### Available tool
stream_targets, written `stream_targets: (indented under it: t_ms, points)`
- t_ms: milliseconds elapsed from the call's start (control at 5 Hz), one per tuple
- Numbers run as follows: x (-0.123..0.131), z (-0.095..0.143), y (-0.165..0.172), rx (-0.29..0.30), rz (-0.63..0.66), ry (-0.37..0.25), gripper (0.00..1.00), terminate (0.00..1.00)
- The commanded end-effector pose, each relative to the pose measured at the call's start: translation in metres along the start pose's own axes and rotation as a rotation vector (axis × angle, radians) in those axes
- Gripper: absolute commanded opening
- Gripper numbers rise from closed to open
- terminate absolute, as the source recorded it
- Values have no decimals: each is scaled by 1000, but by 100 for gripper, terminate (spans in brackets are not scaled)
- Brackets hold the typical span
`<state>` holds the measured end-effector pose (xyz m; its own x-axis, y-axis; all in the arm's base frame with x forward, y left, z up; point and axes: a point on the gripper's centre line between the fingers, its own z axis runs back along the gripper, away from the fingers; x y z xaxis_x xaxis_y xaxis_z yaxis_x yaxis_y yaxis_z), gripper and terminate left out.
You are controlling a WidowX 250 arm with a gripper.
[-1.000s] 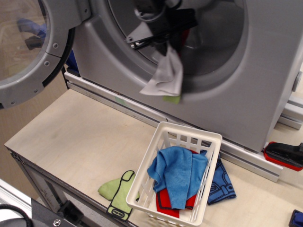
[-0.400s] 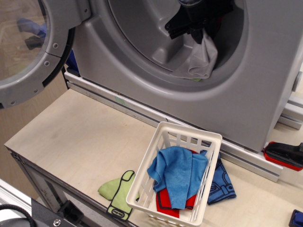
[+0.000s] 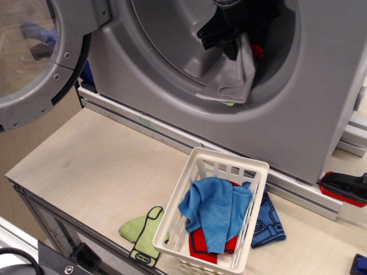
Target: Put clothes in laundry machine
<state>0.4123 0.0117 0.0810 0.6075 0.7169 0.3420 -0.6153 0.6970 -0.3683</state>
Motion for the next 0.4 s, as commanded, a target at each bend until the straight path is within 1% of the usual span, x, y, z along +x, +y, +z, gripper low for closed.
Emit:
stream_targets:
  t_ms: [0, 200]
  points:
    - [3, 25, 26, 35, -99, 81, 100, 0]
    - [-9, 25, 53, 53, -131, 154, 100, 100]
